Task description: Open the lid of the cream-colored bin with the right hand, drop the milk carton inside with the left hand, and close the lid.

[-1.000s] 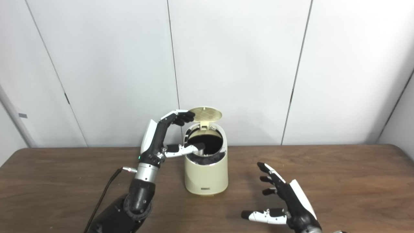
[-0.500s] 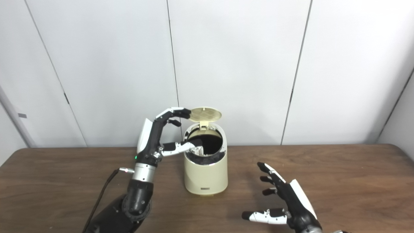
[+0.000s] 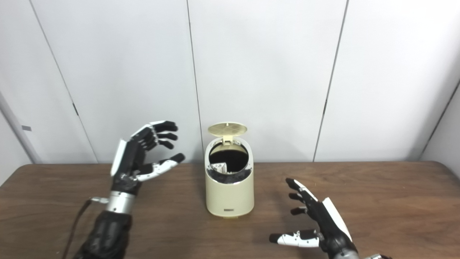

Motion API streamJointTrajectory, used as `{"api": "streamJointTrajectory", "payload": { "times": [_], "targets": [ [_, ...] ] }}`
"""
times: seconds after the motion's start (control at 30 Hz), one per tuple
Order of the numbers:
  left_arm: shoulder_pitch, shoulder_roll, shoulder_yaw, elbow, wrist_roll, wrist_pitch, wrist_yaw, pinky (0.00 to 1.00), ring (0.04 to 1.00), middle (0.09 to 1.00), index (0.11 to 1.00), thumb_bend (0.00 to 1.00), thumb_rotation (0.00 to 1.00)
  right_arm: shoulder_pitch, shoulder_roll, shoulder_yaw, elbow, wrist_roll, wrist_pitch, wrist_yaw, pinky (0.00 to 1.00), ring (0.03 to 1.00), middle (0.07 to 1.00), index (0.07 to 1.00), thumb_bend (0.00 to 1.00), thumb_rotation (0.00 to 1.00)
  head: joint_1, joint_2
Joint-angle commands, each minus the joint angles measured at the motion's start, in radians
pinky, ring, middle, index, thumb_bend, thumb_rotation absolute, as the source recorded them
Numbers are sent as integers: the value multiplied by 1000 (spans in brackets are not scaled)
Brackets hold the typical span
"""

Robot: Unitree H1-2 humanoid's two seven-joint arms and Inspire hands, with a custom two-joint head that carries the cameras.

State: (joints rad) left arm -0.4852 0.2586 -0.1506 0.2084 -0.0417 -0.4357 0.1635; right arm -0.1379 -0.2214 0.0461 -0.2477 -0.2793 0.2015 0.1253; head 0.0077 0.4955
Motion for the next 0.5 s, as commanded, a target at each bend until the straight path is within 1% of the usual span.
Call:
{"api": "streamJointTrajectory", "payload": {
  "times": [0.0, 0.03, 0.07, 0.13, 0.17, 0.23, 0.33, 0.37, 0.4, 0.47],
  "targets": [
    [3, 26, 37, -71, -3, 32, -41, 565, 673, 744, 761, 692, 148, -35, -10, -6, -33, 6, -19, -2, 676, 856, 921, 904, 731, 116, 3, 4],
    [15, 26, 51, -89, 0, 57, -55, 579, 682, 752, 770, 688, 156, -35, -9, -6, -32, 9, -21, -2, 660, 854, 919, 903, 731, 111, 3, 4],
    [33, 29, 66, -116, 8, 98, -61, 584, 686, 755, 774, 686, 159, -35, -9, -6, -32, 11, -21, -2, 655, 853, 919, 903, 731, 110, 4, 5],
    [63, 26, 94, -161, 16, 169, -73, 596, 681, 750, 765, 683, 116, -35, -9, -6, -33, 14, -22, -1, 654, 853, 918, 903, 729, 107, 7, 6],
    [82, 23, 107, -185, 13, 206, -79, 591, 674, 747, 759, 678, 105, -35, -9, -6, -33, 16, -23, 0, 655, 852, 916, 903, 729, 104, 9, 8],
    [114, 14, 126, -211, 10, 248, -89, 535, 648, 729, 740, 674, 146, -35, -10, -5, -35, 17, -22, 1, 660, 853, 917, 903, 729, 101, 9, 9],
    [155, -1, 148, -222, 1, 280, -106, 496, 622, 699, 718, 652, 173, -36, -12, -1, -34, 12, -25, 0, 666, 847, 913, 902, 729, 101, 8, 12],
    [167, -6, 155, -220, -6, 277, -114, 492, 614, 693, 715, 647, 171, -36, -12, 0, -35, 12, -24, 0, 655, 844, 912, 902, 731, 104, 7, 14],
    [178, -11, 161, -212, -14, 263, -123, 490, 606, 684, 714, 647, 163, -36, -12, 0, -35, 13, -26, 1, 642, 842, 912, 902, 733, 107, 7, 14],
    [192, -18, 171, -172, -29, 205, -147, 485, 587, 666, 707, 628, 123, -35, -11, 0, -36, 16, -26, 1, 623, 840, 912, 903, 734, 106, 3, 16]
  ]
}}
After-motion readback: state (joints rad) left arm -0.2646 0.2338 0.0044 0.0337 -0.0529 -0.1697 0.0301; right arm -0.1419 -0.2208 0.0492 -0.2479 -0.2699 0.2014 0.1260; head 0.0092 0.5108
